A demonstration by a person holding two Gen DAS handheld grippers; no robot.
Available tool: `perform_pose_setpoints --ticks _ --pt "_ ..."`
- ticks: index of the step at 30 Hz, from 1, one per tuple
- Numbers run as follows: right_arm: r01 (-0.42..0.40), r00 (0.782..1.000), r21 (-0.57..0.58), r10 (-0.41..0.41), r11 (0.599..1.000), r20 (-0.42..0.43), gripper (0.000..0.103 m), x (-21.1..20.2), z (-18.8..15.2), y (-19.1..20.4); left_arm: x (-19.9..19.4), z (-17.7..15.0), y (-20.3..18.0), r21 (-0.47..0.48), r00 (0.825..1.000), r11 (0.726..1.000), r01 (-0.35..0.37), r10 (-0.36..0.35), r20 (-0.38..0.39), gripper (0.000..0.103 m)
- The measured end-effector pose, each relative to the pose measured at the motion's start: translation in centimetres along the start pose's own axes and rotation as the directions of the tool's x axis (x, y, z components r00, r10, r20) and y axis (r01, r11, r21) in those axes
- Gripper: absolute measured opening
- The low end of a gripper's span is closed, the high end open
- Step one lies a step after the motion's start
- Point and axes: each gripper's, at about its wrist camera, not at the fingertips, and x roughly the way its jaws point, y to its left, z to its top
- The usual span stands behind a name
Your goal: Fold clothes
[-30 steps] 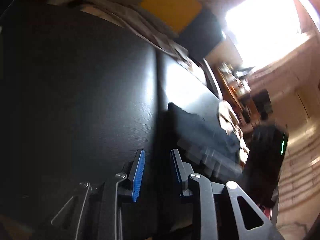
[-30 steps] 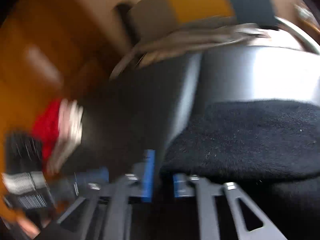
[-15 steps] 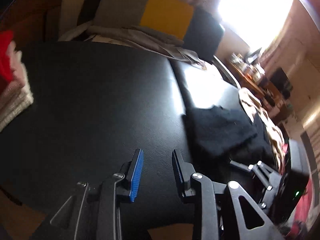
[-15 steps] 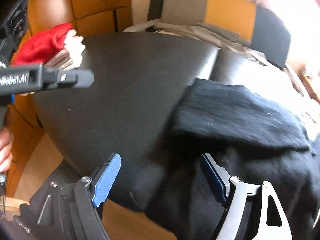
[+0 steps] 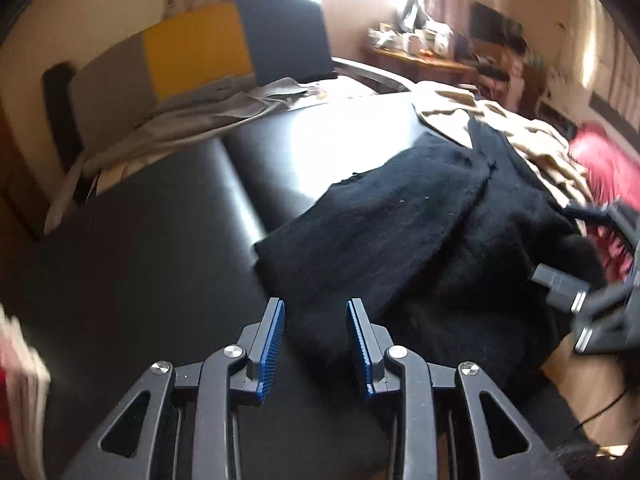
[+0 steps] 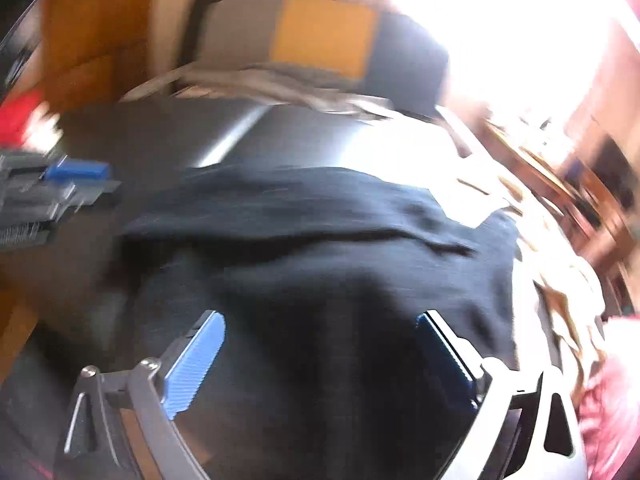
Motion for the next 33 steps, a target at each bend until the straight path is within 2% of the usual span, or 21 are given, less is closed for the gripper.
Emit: perform_pose_setpoints --ticks 4,8,10,12,14,17,19,20,23,24,26,27,28,31,33 --pt "0.074 0.997 0.168 -0.067 0.983 -0.047 0.099 1.2 0.0 -6.5 2.8 1.5 -1.5 0.054 0.999 0.998 -0.011 0.013 -0.036 0.032" --pt "0.114 0.992 0.264 -0.093 0.958 -0.088 0.099 2.4 -0.3 -9.9 5.9 1.6 -3.0 0.112 0.994 0.994 -0.012 0.024 -0.105 0.032" --pt "0.089 0.992 0.302 -0.058 0.949 -0.109 0.099 3.5 -0.5 -10.2 7.1 1.3 -3.7 0.139 0.992 0.990 -0.014 0.031 -0.121 0.032" --pt "0.051 0.991 0.347 -0.005 0.936 -0.133 0.099 4.8 -1.0 -10.3 6.8 0.8 -3.5 0.116 0.996 0.993 -0.002 0.012 -0.090 0.032" --pt "0.016 0.987 0.392 0.048 0.920 -0.153 0.101 6.1 -1.4 -10.3 6.4 0.2 -2.5 0.043 0.996 0.998 0.037 -0.034 -0.086 0.016" --pt "-0.013 0.987 0.435 0.081 0.900 -0.137 0.103 6.3 -1.6 -9.2 5.1 -1.6 1.6 -0.164 0.995 0.985 0.047 -0.060 -0.074 0.000" --pt "-0.028 0.986 0.414 0.093 0.910 -0.139 0.103 6.4 -1.4 -7.9 4.0 -2.9 4.5 -0.298 0.996 0.953 0.046 -0.068 -0.064 0.000" --pt "-0.027 0.986 0.399 0.091 0.916 -0.141 0.103 6.4 -1.3 -7.3 3.1 -4.2 6.4 -0.360 0.997 0.933 0.020 -0.045 -0.059 0.000" --pt "-0.024 0.985 0.342 0.081 0.940 -0.152 0.103 6.3 -1.1 -5.4 0.5 -8.1 12.0 -0.532 0.998 0.845 -0.052 0.027 -0.055 0.000" --pt "-0.034 0.985 0.329 0.088 0.944 -0.151 0.103 6.2 -1.1 -4.8 -0.5 -9.3 13.2 -0.564 0.997 0.823 -0.071 0.051 -0.051 0.000" --pt "-0.058 0.984 0.290 0.105 0.955 -0.146 0.103 5.8 -1.1 -3.2 -2.9 -10.7 14.5 -0.574 0.995 0.814 -0.086 0.104 -0.001 0.002" --pt "-0.057 0.984 0.264 0.099 0.963 -0.151 0.103 5.9 -1.1 -2.4 -3.9 -10.6 14.3 -0.558 0.992 0.826 -0.083 0.121 0.030 0.007" --pt "-0.045 0.985 0.236 0.083 0.971 -0.153 0.103 6.0 -1.0 -1.6 -4.5 -10.1 13.5 -0.519 0.992 0.852 -0.068 0.112 0.055 0.019" --pt "-0.049 0.986 0.228 0.084 0.972 -0.144 0.103 6.2 -0.8 -0.9 -4.6 -7.3 8.4 -0.326 0.994 0.945 0.012 0.023 0.104 0.026" --pt "-0.051 0.986 0.224 0.085 0.973 -0.142 0.103 6.3 -0.7 -0.8 -3.8 -5.2 3.8 -0.164 0.993 0.985 0.059 -0.041 0.111 0.034"
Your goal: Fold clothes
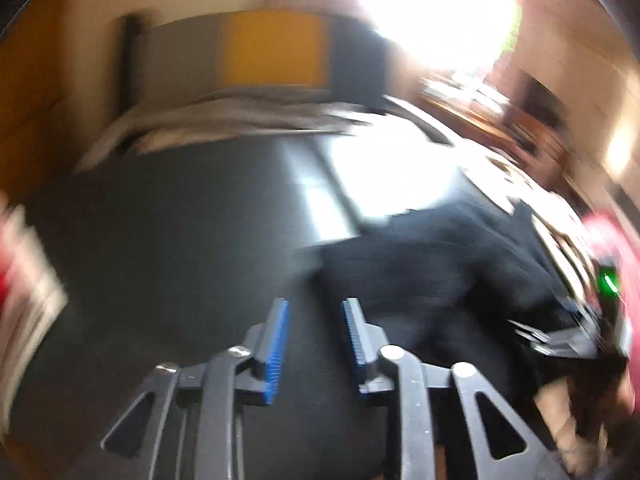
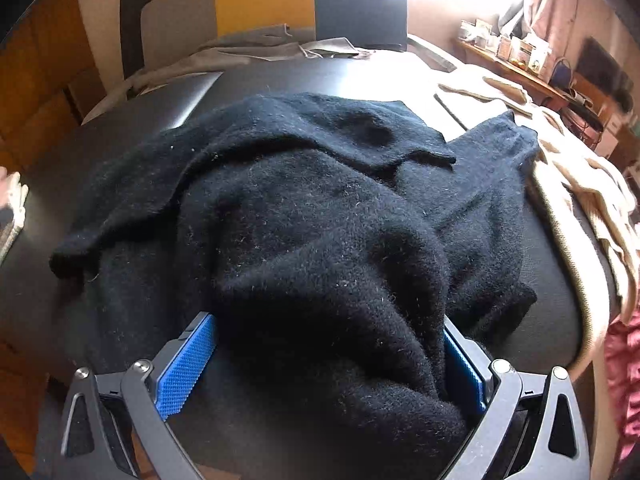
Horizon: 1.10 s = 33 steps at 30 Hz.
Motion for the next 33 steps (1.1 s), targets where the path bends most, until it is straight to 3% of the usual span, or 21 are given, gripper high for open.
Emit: perform_pose_setpoints --ticks 2,4,6,10,13,15,18,19,21,25,27,29,33 --pt "0.002 1.000 -0.006 -0.002 1.000 0.000 0.103 0.1 0.1 -0.1 1.8 0.9 -4.9 0.168 0.999 0.985 0.041 -0.038 -0.021 0.037" --pt "-0.011 1.000 -0.007 0.011 1.000 0.005 0.103 0.0 0.0 -0.4 3.8 1.6 -9.5 0.320 0.997 0.945 0.071 -0.059 -0.048 0.040" --pt "-0.018 1.000 -0.019 0.018 1.000 0.016 0.103 -0.1 -0.1 -0.6 5.9 2.3 -12.5 0.404 0.995 0.911 0.086 -0.056 -0.086 0.040" --pt "-0.024 0.999 -0.029 0.025 0.999 0.040 0.103 -0.1 -0.5 -0.6 10.1 3.1 -14.1 0.474 0.992 0.880 0.039 0.025 -0.127 0.041" --pt "-0.027 0.998 -0.030 0.029 0.999 0.056 0.103 0.0 -0.5 -0.8 12.9 3.6 -13.5 0.461 0.985 0.887 -0.011 0.090 -0.149 0.041" --pt "-0.026 0.997 -0.030 0.028 0.999 0.069 0.103 0.1 -0.5 -1.0 13.2 3.9 -12.4 0.391 0.985 0.920 0.014 0.054 -0.161 0.034" --pt "-0.022 0.996 -0.028 0.024 0.999 0.085 0.103 0.1 -0.7 -0.9 12.3 4.7 -9.7 0.221 0.988 0.972 0.078 -0.046 -0.146 0.006" --pt "-0.020 0.996 -0.026 0.022 0.999 0.089 0.103 0.1 -0.7 -0.9 11.1 5.1 -8.1 0.130 0.989 0.986 0.109 -0.094 -0.113 0.006" --pt "-0.015 0.996 -0.025 0.018 1.000 0.093 0.103 0.2 -0.8 -0.6 8.8 5.9 -5.0 -0.046 0.985 0.984 0.170 -0.171 -0.034 0.006" --pt "-0.008 0.995 -0.021 0.010 1.000 0.095 0.103 0.3 -0.7 -0.5 3.0 4.3 2.3 -0.303 0.978 0.932 0.200 -0.171 0.117 0.006" --pt "-0.002 0.995 -0.020 0.004 1.000 0.097 0.103 0.3 -0.6 -0.5 0.5 1.6 6.1 -0.408 0.982 0.896 0.172 -0.125 0.140 0.006" --pt "0.002 0.995 -0.018 0.000 1.000 0.102 0.103 0.3 -0.6 -0.4 -1.5 -1.3 9.5 -0.501 0.988 0.855 0.133 -0.073 0.139 0.006" --pt "0.011 0.995 -0.011 -0.010 1.000 0.102 0.103 0.4 -0.6 -0.3 -2.6 -7.6 14.8 -0.651 0.999 0.759 -0.008 0.028 0.020 0.006"
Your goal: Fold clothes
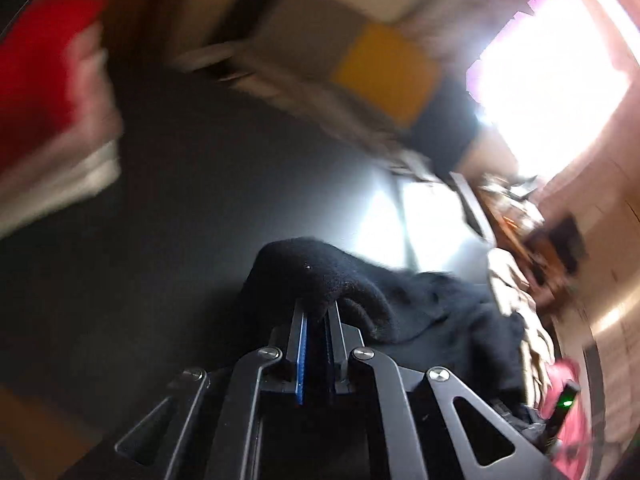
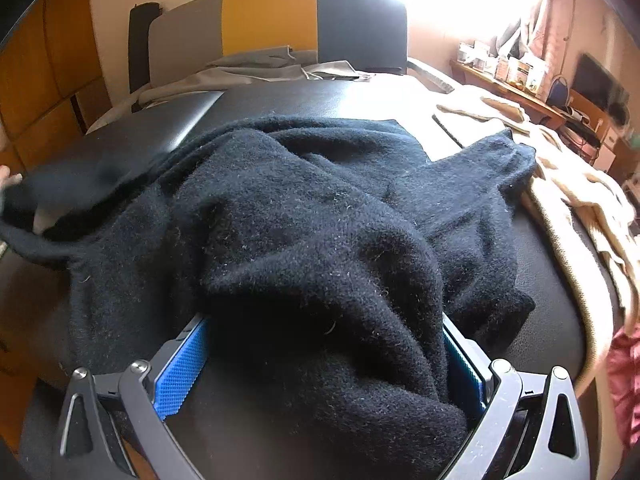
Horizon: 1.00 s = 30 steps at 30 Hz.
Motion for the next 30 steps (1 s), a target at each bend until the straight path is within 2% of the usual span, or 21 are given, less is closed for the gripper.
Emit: perform_pose_setpoints --ticks 3,5,7,10,12,13,15,16,17,19,20,21,23,25,26,27,30 --pt "0.002 1.000 -0.003 -0.002 1.000 -0.004 0.103 0.0 0.1 0.1 -0.5 -1.2 3.6 -0.109 0.993 0.988 -0.114 0.113 -0.019 0.009" --pt "-0.004 1.000 -0.017 0.004 1.000 -0.003 0.103 0.0 0.2 0.3 -1.2 -1.1 4.4 -0.165 0.989 0.975 -0.148 0.150 -0.002 0.024" --pt "-0.011 1.000 -0.033 0.011 0.999 -0.001 0.103 0.0 0.2 0.4 -1.8 -0.8 5.1 -0.218 0.982 0.959 -0.183 0.190 0.012 0.024" --pt "-0.039 0.999 -0.055 0.038 0.998 -0.021 0.103 -0.1 0.4 0.0 -2.7 1.4 5.5 -0.262 0.961 0.929 -0.262 0.275 0.015 0.024" --pt "-0.072 0.996 -0.059 0.069 0.996 -0.057 0.103 -0.2 0.9 -0.4 -3.0 2.2 6.1 -0.264 0.951 0.915 -0.304 0.306 -0.034 0.024" --pt "-0.116 0.991 -0.039 0.113 0.992 -0.070 0.103 -0.7 1.5 -1.0 -3.6 2.6 6.3 -0.263 0.943 0.907 -0.328 0.333 -0.030 0.024" --pt "-0.184 0.983 0.014 0.185 0.983 -0.015 0.103 -2.3 2.7 -2.3 -5.2 3.2 5.7 -0.201 0.921 0.905 -0.375 0.388 0.029 0.024" --pt "-0.208 0.978 0.042 0.206 0.977 0.046 0.103 -3.6 3.7 -3.3 -5.1 3.9 4.8 -0.144 0.920 0.915 -0.377 0.388 0.050 0.025" --pt "-0.214 0.975 0.050 0.210 0.976 0.076 0.103 -4.1 4.7 -3.9 -5.2 4.4 3.8 -0.083 0.929 0.930 -0.359 0.365 0.071 0.026" --pt "-0.217 0.970 0.042 0.210 0.975 0.125 0.103 -4.5 7.2 -4.8 -4.1 5.4 0.3 0.059 0.967 0.968 -0.245 0.240 0.083 0.029" --pt "-0.205 0.971 0.028 0.200 0.978 0.132 0.103 -4.2 8.3 -4.9 -3.1 5.8 -2.1 0.135 0.983 0.975 -0.177 0.169 0.070 0.031" --pt "-0.189 0.973 0.010 0.186 0.982 0.135 0.101 -3.7 9.5 -4.8 -1.9 5.9 -4.8 0.220 0.994 0.970 -0.106 0.098 0.050 0.032" --pt "-0.150 0.981 -0.037 0.153 0.988 0.118 0.087 -1.8 11.9 -4.5 0.7 5.8 -9.9 0.369 1.000 0.929 0.022 -0.021 -0.007 0.033" --pt "-0.128 0.990 -0.056 0.131 0.990 0.055 0.066 1.2 13.9 -4.2 3.8 5.1 -15.0 0.473 0.989 0.869 0.147 -0.124 -0.079 0.033" --pt "-0.128 0.991 -0.056 0.129 0.990 0.020 0.064 2.7 14.5 -4.0 5.4 4.7 -17.2 0.507 0.980 0.839 0.198 -0.161 -0.116 0.033" --pt "-0.135 0.991 -0.052 0.134 0.990 -0.010 0.063 4.1 15.0 -3.9 7.6 4.5 -19.0 0.534 0.974 0.815 0.225 -0.170 -0.151 0.033" --pt "-0.139 0.987 -0.028 0.136 0.990 -0.083 0.063 7.2 15.4 -3.9 12.5 3.6 -21.4 0.575 0.969 0.788 0.220 -0.109 -0.221 0.033"
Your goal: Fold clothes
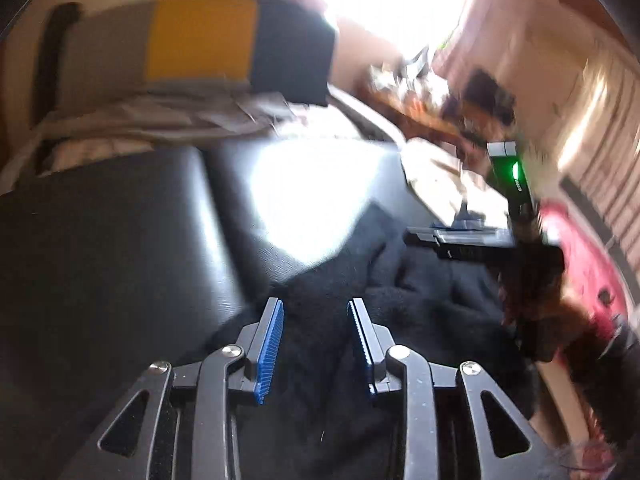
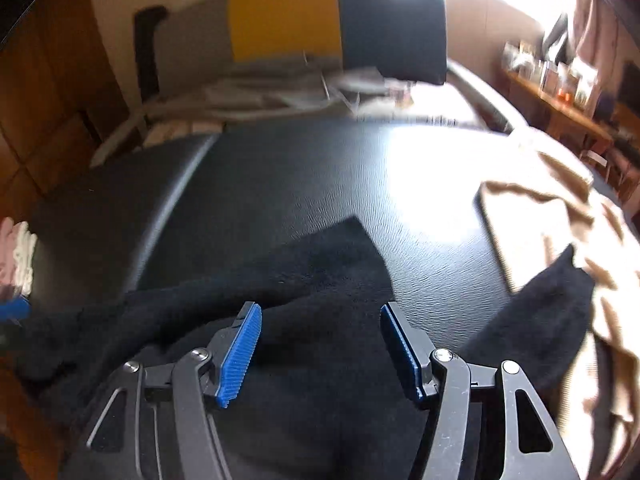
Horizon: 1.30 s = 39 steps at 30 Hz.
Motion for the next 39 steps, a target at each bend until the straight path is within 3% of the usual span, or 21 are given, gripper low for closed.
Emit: perform_pose_setpoints --ticks 2,4,7,8,11,13,15,16,18,19,21,24,26,29,34,35,36,38,39 --pt "0.005 0.999 0.009 -0.005 1.000 -0.043 0.064 2.0 0.2 -0.4 2.0 -1.1 1.2 -0.019 0.997 0.999 -0.051 0.049 -0.065 0.033" --pt "0.011 0.996 0.036 -0.008 0.999 -0.091 0.074 4.0 0.0 -1.0 3.7 -2.4 2.5 -0.034 0.988 0.995 -0.097 0.092 -0.122 0.032" --pt "0.028 0.998 0.043 -0.026 0.999 -0.059 0.091 4.5 -0.4 -1.2 0.3 -6.0 6.1 -0.073 0.988 0.988 -0.134 0.128 -0.081 0.029" --pt "0.028 0.998 0.038 -0.026 0.999 -0.060 0.098 4.8 -0.5 -1.2 -1.1 -7.5 7.0 -0.086 0.981 0.980 -0.180 0.172 -0.088 0.029" --pt "0.019 0.998 0.023 -0.018 1.000 -0.058 0.103 5.3 -0.6 -0.8 -5.5 -10.9 11.8 -0.156 0.918 0.907 -0.392 0.375 -0.129 0.034" --pt "0.021 0.998 0.015 -0.020 1.000 -0.053 0.103 5.2 -0.7 -0.6 -8.5 -12.8 14.7 -0.237 0.855 0.821 -0.519 0.496 -0.154 0.034" --pt "0.017 0.999 0.018 -0.017 1.000 -0.048 0.103 5.1 -1.0 -0.6 -11.6 -14.0 17.0 -0.320 0.776 0.709 -0.628 0.605 -0.180 0.029" --pt "0.017 0.999 0.020 -0.016 1.000 -0.046 0.103 5.0 -1.2 -0.6 -13.2 -14.2 17.6 -0.365 0.766 0.683 -0.633 0.622 -0.164 0.029" --pt "0.017 0.999 0.021 -0.016 1.000 -0.048 0.103 4.9 -1.1 -0.6 -14.8 -13.4 17.4 -0.431 0.817 0.719 -0.545 0.570 -0.083 0.032" --pt "0.017 0.999 0.021 -0.016 1.000 -0.049 0.103 4.9 -1.1 -0.6 -14.6 -12.4 16.6 -0.432 0.857 0.764 -0.479 0.514 -0.041 0.033" --pt "0.015 0.998 0.021 -0.014 1.000 -0.054 0.103 5.1 -0.9 -0.6 -13.1 -10.5 14.8 -0.374 0.911 0.844 -0.385 0.413 -0.004 0.034" --pt "0.001 0.997 0.007 0.000 1.000 -0.072 0.103 5.3 -0.5 -0.6 -7.6 -7.9 10.9 -0.203 0.949 0.928 -0.313 0.311 -0.045 0.034" --pt "-0.012 0.996 -0.011 0.011 1.000 -0.087 0.103 5.3 -0.4 -0.6 -3.5 -6.8 8.2 -0.099 0.947 0.944 -0.316 0.308 -0.087 0.034" --pt "-0.024 0.995 -0.044 0.020 0.999 -0.102 0.103 5.5 -0.3 -0.6 1.1 -5.7 6.1 -0.063 0.945 0.954 -0.292 0.278 -0.170 0.035" --pt "-0.031 0.996 -0.078 0.024 0.996 -0.089 0.101 5.4 -0.5 -0.4 1.5 -6.7 4.6 0.018 0.947 0.954 -0.298 0.298 -0.123 0.036" --pt "-0.032 0.996 -0.087 0.025 0.996 -0.082 0.097 5.2 -0.6 -0.2 1.5 -6.7 4.5 0.018 0.950 0.958 -0.286 0.286 -0.125 0.030" --pt "-0.036 0.997 -0.106 0.029 0.994 -0.070 0.084 4.8 -0.6 0.3 1.5 -6.7 4.3 0.023 0.953 0.961 -0.277 0.278 -0.124 0.024" --pt "-0.049 0.997 -0.141 0.041 0.989 -0.063 0.045 4.3 -0.7 1.4 1.8 -7.0 3.2 0.048 0.949 0.954 -0.295 0.298 -0.103 0.005" --pt "-0.058 0.997 -0.156 0.048 0.986 -0.066 0.036 4.0 -0.7 2.1 1.8 -7.2 2.9 0.051 0.946 0.950 -0.307 0.310 -0.090 0.005"
